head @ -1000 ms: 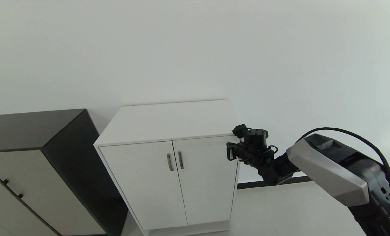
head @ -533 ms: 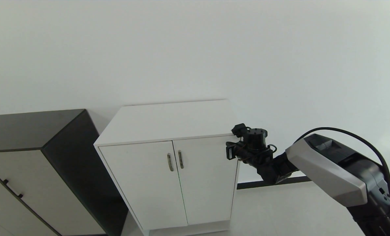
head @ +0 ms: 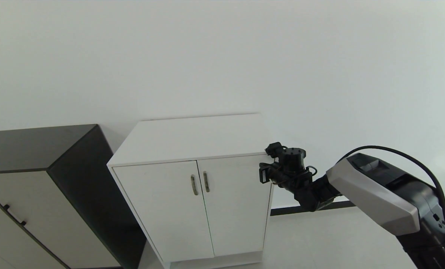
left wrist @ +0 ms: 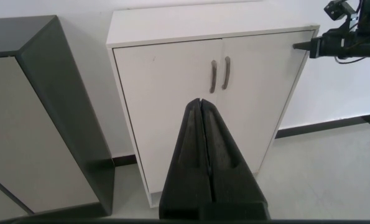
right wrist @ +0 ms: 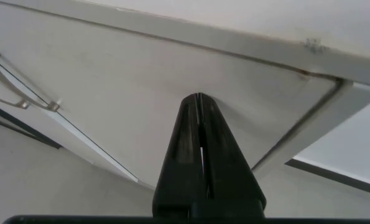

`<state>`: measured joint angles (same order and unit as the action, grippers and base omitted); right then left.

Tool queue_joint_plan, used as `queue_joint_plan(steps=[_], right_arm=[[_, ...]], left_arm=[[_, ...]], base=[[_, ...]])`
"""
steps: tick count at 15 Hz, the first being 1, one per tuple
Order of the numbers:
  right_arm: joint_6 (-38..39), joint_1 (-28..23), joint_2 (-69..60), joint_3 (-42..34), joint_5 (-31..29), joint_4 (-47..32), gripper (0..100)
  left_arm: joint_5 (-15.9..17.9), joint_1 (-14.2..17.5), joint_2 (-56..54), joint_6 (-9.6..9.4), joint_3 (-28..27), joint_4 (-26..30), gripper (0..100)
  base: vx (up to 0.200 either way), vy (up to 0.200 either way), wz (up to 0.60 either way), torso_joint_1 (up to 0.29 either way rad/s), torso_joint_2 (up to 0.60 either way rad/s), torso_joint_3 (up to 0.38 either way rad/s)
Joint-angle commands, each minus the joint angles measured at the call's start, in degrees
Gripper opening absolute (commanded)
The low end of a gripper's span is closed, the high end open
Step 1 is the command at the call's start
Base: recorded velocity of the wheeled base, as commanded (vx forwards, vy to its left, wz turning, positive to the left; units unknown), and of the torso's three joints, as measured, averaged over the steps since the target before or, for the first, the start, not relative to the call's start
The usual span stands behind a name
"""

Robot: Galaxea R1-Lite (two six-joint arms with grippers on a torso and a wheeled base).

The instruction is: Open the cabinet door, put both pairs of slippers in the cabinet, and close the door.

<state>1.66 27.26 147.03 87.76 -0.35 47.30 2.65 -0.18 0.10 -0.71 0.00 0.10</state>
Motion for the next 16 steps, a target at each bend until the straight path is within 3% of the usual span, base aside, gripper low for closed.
queue_joint_plan(steps=[1, 6, 13, 16], right_arm=[[0.0, 0.1, -2.0, -3.1, -0.2, 1.5, 0], [0.1, -0.2, -11.1, -18.1, -0.1, 7.6, 0], [0.0, -4.0, -31.3, -50.8, -2.9, 19.3, 0], [-0.1, -8.8, -40.2, -65.4, -4.3, 20.6, 0]], left_arm=[[0.0, 0.0, 0.1, 0.00, 0.0, 0.0, 0], [0.0, 0.0, 0.1, 0.09, 0.0, 0.0, 0], [0.0, 0.0, 0.1, 0.09, 0.0, 0.0, 0], [0.0, 0.0, 0.1, 0.09, 0.0, 0.0, 0]], base=[[0.000, 0.000, 0.00, 0.000, 0.00, 0.000], [0.000, 0.000, 0.00, 0.000, 0.00, 0.000], [0.000, 0.000, 0.00, 0.000, 0.00, 0.000], [0.000, 0.000, 0.00, 0.000, 0.00, 0.000]])
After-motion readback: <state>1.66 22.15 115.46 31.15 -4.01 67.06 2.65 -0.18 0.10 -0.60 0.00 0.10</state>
